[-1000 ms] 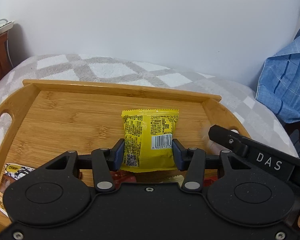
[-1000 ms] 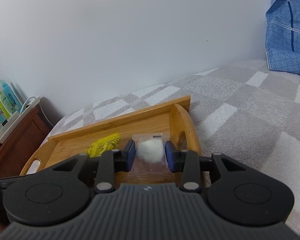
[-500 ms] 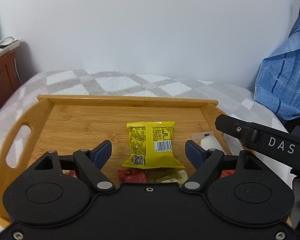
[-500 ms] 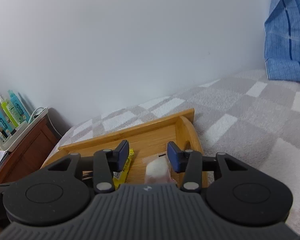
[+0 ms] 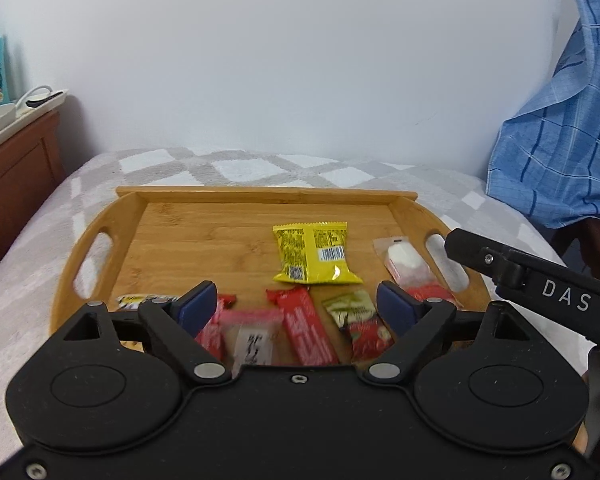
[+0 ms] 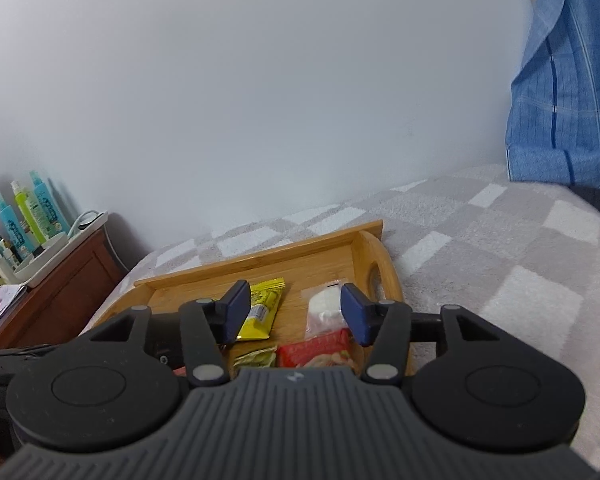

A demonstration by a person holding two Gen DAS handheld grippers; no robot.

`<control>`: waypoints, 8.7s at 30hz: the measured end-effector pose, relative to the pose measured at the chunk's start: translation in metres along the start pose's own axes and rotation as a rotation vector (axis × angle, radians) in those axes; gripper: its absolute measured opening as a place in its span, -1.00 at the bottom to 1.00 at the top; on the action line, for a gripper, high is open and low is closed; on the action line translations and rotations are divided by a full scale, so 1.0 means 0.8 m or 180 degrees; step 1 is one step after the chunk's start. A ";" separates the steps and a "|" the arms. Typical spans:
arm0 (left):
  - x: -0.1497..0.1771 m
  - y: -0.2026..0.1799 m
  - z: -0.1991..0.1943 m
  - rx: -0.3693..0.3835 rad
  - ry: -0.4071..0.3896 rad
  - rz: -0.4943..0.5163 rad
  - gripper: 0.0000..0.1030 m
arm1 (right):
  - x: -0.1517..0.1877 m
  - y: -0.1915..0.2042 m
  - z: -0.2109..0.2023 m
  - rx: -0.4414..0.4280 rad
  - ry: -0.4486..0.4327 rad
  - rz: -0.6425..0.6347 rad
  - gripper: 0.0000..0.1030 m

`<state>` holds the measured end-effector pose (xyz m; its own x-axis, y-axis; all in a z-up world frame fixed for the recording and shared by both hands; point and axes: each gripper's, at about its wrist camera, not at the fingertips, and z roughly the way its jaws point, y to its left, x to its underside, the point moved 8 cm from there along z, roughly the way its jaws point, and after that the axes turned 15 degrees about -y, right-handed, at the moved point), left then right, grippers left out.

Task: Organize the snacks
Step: 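Withdraw both open tools back over the snack pile, then grasp the gold-wrapped bar with the left tool while the right tool reaches toward red square packets, then lift the gold bar with the left tool while the right tool grasps a red square packet, then carry the gold bar and red packet over the bamboo tray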

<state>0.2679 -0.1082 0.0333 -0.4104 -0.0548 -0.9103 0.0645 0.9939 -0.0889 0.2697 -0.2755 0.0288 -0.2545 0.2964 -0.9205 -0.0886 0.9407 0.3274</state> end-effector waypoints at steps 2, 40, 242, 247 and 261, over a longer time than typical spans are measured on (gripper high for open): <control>0.002 0.001 -0.018 0.0012 -0.0035 0.0020 0.72 | 0.001 0.002 -0.015 0.0008 -0.0057 -0.0029 0.35; 0.146 0.108 -0.211 -0.0548 -0.0285 0.0278 0.86 | 0.138 0.030 -0.190 0.0390 0.0141 -0.0279 0.48; -0.040 0.152 0.057 -0.0047 0.0255 -0.0564 -0.59 | 0.046 0.122 0.098 -0.0288 0.0494 0.0242 -0.26; -0.030 0.158 0.097 -0.0094 0.0310 -0.0529 -0.59 | 0.063 0.125 0.135 -0.0364 0.0644 0.0163 -0.26; -0.006 0.139 0.144 -0.0125 0.0472 -0.0387 -0.59 | 0.086 0.105 0.164 -0.0104 0.0798 -0.0066 -0.26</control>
<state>0.3818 -0.0080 -0.0192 -0.5428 -0.1631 -0.8239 -0.0280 0.9839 -0.1763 0.3711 -0.1543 -0.0353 -0.4827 0.2231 -0.8469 -0.1264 0.9391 0.3195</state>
